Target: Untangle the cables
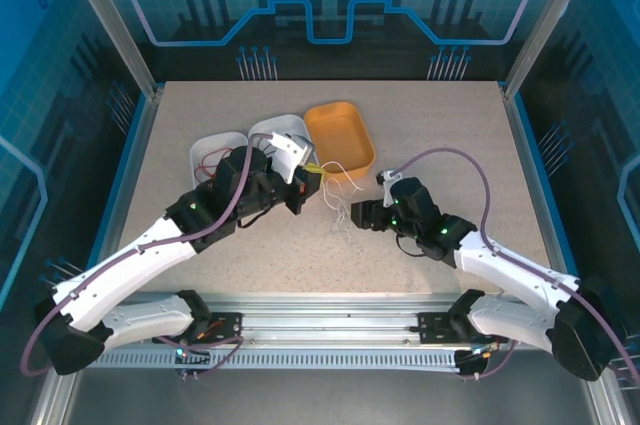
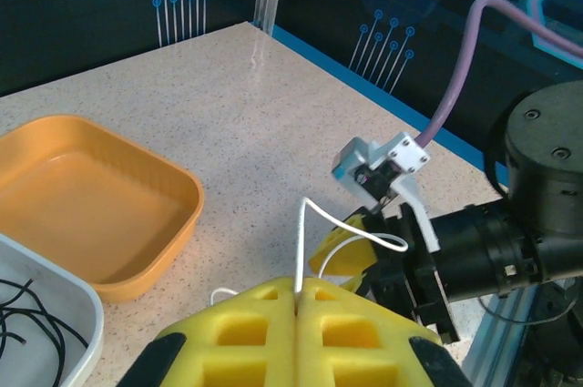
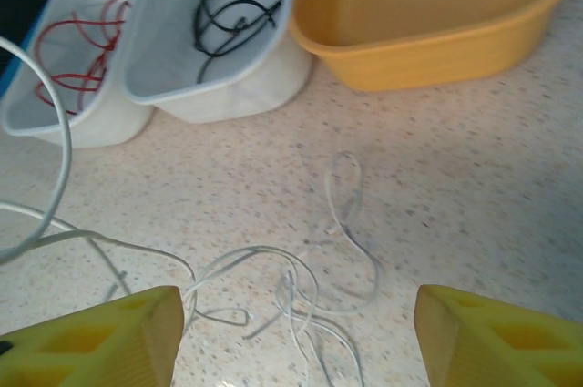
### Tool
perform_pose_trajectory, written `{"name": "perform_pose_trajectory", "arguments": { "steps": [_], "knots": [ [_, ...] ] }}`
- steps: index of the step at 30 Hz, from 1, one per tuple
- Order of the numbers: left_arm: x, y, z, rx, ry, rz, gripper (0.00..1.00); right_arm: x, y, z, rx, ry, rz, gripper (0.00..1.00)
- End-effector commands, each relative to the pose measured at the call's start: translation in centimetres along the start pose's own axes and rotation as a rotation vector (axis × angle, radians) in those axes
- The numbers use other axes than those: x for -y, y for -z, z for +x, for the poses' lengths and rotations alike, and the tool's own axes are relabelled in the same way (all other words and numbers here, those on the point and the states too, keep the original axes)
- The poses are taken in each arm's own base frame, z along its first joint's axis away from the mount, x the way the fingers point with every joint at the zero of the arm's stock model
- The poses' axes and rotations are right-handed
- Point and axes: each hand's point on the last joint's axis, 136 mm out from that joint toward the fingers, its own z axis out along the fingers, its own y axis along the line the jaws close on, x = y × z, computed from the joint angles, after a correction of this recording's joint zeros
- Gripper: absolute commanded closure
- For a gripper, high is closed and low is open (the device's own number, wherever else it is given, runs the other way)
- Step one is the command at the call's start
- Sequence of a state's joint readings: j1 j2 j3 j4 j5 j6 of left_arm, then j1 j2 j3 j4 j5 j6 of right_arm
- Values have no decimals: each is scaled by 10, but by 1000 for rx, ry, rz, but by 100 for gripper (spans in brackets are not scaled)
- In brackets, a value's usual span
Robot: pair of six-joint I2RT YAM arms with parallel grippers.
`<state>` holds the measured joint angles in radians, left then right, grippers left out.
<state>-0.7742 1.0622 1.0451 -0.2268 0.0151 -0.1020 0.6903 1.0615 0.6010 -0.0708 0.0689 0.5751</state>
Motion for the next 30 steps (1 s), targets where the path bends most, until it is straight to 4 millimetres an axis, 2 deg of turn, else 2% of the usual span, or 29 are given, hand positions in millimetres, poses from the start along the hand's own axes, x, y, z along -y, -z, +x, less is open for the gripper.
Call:
{"name": "perform_pose_trajectory", "arguments": {
  "steps": [1,5,10,14,18,25,30],
  "knots": [
    [9,6,-31,85,-6,41,100,-24,-8,-5,51,61,-132,30],
    [11,6,-35,90,-5,45,100,-37,-18,-3,69,61,-213,26],
    [16,11,-49,125,-12,62,100,-45,-37,4,36,78,-209,24],
    [22,15,-60,148,-15,90,100,-32,-56,13,8,58,-125,26],
    [25,20,-68,170,-19,97,100,-22,-65,20,4,26,-88,30],
    [24,31,-81,217,-34,81,100,-3,-72,31,-28,-7,-7,40],
    [19,36,-91,248,-49,41,100,9,-71,37,-34,-32,27,51]
  ]
}}
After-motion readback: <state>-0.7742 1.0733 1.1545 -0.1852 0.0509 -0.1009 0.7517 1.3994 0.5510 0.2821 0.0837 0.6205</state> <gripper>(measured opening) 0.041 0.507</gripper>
